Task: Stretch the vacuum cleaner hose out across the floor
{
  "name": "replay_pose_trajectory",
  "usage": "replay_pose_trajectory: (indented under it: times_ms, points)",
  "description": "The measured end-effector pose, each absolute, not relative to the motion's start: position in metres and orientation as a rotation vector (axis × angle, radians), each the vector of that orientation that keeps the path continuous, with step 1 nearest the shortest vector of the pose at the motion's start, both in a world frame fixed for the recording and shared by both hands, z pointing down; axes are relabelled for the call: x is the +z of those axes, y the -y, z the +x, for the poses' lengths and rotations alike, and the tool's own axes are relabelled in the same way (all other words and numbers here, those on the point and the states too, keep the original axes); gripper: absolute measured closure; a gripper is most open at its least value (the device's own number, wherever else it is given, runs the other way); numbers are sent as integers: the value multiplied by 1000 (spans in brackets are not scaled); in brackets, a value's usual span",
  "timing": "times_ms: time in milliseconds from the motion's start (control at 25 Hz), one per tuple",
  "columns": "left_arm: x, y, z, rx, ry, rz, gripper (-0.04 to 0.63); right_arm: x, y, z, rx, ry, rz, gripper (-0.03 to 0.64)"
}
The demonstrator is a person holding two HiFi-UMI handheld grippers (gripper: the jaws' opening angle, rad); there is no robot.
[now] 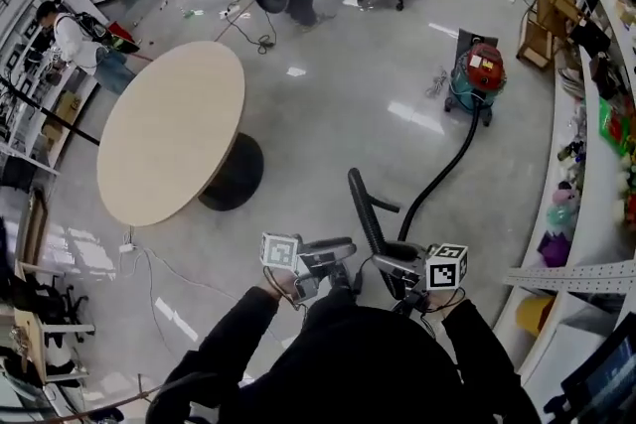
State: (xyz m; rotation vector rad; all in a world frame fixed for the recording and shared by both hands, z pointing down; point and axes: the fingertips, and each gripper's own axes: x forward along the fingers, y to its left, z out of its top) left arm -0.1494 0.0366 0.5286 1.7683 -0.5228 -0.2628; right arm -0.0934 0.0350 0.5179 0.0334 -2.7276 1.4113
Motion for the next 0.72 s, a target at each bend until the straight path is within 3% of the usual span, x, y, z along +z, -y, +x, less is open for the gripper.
replay_pose_trajectory:
  times_ms: [240,360,720]
  points:
    - [501,-30,-60,-600,464,1678,264,520,-95,-22,1241,2789,-114,416]
    - [511,-41,-35,-602,473,1688,253,523,-117,2,1207,2776,-115,416]
    - [521,-107,-30,-704,360,1590,255,527,-214,1,1055,2720,-160,414]
